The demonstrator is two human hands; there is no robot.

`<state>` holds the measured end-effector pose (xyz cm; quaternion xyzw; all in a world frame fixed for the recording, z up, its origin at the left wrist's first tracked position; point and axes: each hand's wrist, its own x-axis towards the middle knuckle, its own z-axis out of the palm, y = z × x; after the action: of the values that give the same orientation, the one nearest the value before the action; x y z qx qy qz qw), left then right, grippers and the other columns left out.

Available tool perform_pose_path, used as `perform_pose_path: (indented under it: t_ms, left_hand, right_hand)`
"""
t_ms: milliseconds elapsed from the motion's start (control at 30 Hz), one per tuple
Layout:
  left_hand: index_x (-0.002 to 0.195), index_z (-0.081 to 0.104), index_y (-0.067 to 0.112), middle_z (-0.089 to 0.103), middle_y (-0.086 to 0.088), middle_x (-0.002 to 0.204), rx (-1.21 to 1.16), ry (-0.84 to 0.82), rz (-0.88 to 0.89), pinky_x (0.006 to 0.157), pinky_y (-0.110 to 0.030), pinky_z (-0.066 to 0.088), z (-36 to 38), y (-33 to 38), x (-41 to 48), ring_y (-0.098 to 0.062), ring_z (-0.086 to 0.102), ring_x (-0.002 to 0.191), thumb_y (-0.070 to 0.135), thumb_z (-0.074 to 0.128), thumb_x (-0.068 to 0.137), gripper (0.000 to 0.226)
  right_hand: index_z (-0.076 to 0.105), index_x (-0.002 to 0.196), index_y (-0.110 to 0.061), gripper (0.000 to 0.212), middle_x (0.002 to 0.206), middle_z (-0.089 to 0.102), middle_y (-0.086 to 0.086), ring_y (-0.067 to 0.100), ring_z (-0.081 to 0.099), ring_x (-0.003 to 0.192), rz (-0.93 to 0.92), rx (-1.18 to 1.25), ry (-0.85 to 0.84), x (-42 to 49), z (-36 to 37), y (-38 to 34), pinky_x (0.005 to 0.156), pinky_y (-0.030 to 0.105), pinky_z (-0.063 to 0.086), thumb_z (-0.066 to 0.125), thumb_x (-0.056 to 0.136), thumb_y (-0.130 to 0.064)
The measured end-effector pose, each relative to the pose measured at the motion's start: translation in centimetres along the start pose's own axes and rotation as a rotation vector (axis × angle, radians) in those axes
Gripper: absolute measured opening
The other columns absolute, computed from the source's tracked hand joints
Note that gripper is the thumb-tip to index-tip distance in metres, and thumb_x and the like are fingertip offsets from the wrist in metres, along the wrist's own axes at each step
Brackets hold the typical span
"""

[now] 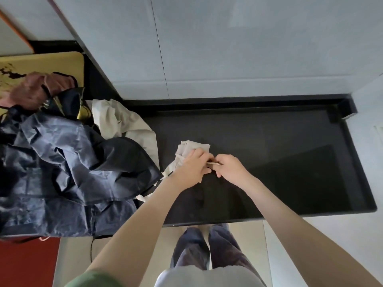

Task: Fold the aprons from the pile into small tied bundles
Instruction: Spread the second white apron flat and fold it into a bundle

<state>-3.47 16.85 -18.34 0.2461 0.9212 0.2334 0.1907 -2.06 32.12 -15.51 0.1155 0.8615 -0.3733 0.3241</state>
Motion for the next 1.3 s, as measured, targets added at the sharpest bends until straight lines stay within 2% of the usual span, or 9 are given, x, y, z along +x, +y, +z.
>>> perform_pose_path:
  t_ms: [167, 300, 433, 600, 667, 867, 1033, 1133, 1300]
  left_hand:
    - [0.077, 0.064, 0.021, 0.052, 0.017, 0.084, -0.683, 0.078, -0.258, 0.082, -0.013, 0.033, -0.9, -0.5, 0.6, 0.0, 0.047, 0.086, 0.016, 0.054, 0.096, 0.022]
    - [0.069, 0.053, 0.02, 0.054, 0.015, 0.069, -1.033, 0.217, -0.333, 0.073, -0.013, 0.036, -1.7, -0.3, 1.0, 0.0, 0.048, 0.072, 0.021, 0.045, 0.101, 0.033]
    - [0.078, 0.061, 0.027, 0.052, 0.013, 0.065, -0.986, 0.224, -0.363, 0.067, -0.005, 0.036, -1.2, 0.3, 1.3, 0.004, 0.047, 0.063, 0.025, 0.044, 0.101, 0.029]
    - [0.069, 0.059, 0.044, 0.054, 0.014, 0.071, -0.631, 0.038, -0.148, 0.073, -0.02, 0.033, -0.9, -0.2, 1.3, -0.01, 0.045, 0.083, 0.013, 0.054, 0.09, 0.038]
    - [0.061, 0.06, 0.041, 0.049, 0.013, 0.067, -0.641, -0.003, -0.14, 0.074, -0.026, 0.035, -1.1, -0.5, 1.0, -0.01, 0.043, 0.08, 0.029, 0.054, 0.088, 0.03]
    - [0.049, 0.06, 0.03, 0.045, 0.004, 0.085, -0.887, -0.014, -0.357, 0.081, -0.028, 0.037, -1.5, -0.5, 1.3, -0.011, 0.047, 0.077, 0.025, 0.045, 0.098, 0.052]
    - [0.072, 0.065, 0.009, 0.047, 0.004, 0.073, -0.997, 0.049, -0.402, 0.065, -0.012, 0.035, -1.5, -0.7, 1.1, -0.002, 0.043, 0.063, 0.026, 0.041, 0.101, 0.041]
    - [0.074, 0.062, 0.015, 0.05, 0.004, 0.07, -1.034, 0.096, -0.393, 0.066, -0.014, 0.037, -1.3, -0.6, 1.1, -0.003, 0.044, 0.064, 0.023, 0.043, 0.101, 0.034]
    - [0.075, 0.059, 0.017, 0.052, 0.002, 0.056, -1.199, 0.183, -0.344, 0.073, -0.033, 0.043, -0.9, -1.5, 0.6, -0.018, 0.048, 0.062, 0.018, 0.045, 0.101, 0.029]
  right_hand:
    - [0.062, 0.086, -0.014, 0.015, 0.066, 0.062, 0.0, 0.011, 0.055, 0.066, -0.005, 0.013, 0.04, -0.9, -1.4, 0.9, 0.063, 0.023, 0.041, 0.057, 0.094, -0.026]
    - [0.066, 0.083, -0.011, 0.021, 0.061, 0.061, -0.001, 0.008, 0.052, 0.059, 0.037, 0.057, 0.047, -1.3, -2.3, 1.4, 0.063, 0.022, 0.04, 0.054, 0.094, -0.024]
    - [0.064, 0.078, -0.008, 0.031, 0.056, 0.056, 0.001, 0.01, 0.04, 0.041, 0.035, 0.142, -0.086, -2.5, -3.0, 0.6, 0.046, 0.022, 0.035, 0.052, 0.098, -0.029]
    - [0.061, 0.073, -0.008, 0.032, 0.059, 0.057, 0.001, 0.01, 0.046, 0.049, -0.178, 0.401, 0.054, -2.2, -3.6, -2.8, 0.057, 0.022, 0.043, 0.05, 0.099, -0.025]
    - [0.062, 0.076, -0.01, 0.032, 0.064, 0.06, -0.005, 0.004, 0.052, 0.06, -0.219, 0.436, 0.123, -1.4, -3.2, -3.5, 0.064, 0.02, 0.045, 0.048, 0.1, -0.024]
    - [0.043, 0.14, -0.033, 0.044, 0.128, 0.053, -0.013, 0.005, 0.054, 0.1, -0.194, 0.294, -0.014, 0.5, -2.1, -2.4, 0.085, 0.02, 0.044, 0.022, 0.103, -0.046]
    - [0.063, 0.101, -0.027, 0.02, 0.089, 0.064, -0.011, 0.002, 0.059, 0.085, -0.221, 0.148, 0.041, 0.4, -0.8, -1.0, 0.084, 0.027, 0.049, 0.044, 0.101, -0.022]
    - [0.064, 0.112, -0.02, 0.019, 0.084, 0.062, -0.008, 0.0, 0.058, 0.075, -0.171, 0.311, 0.009, 0.2, 0.0, -0.9, 0.073, 0.017, 0.046, 0.051, 0.098, -0.016]
    - [0.063, 0.092, -0.005, 0.008, 0.079, 0.066, 0.002, 0.009, 0.061, 0.071, -0.15, 0.287, 0.025, 0.4, 2.0, -1.4, 0.074, 0.025, 0.051, 0.059, 0.091, -0.011]
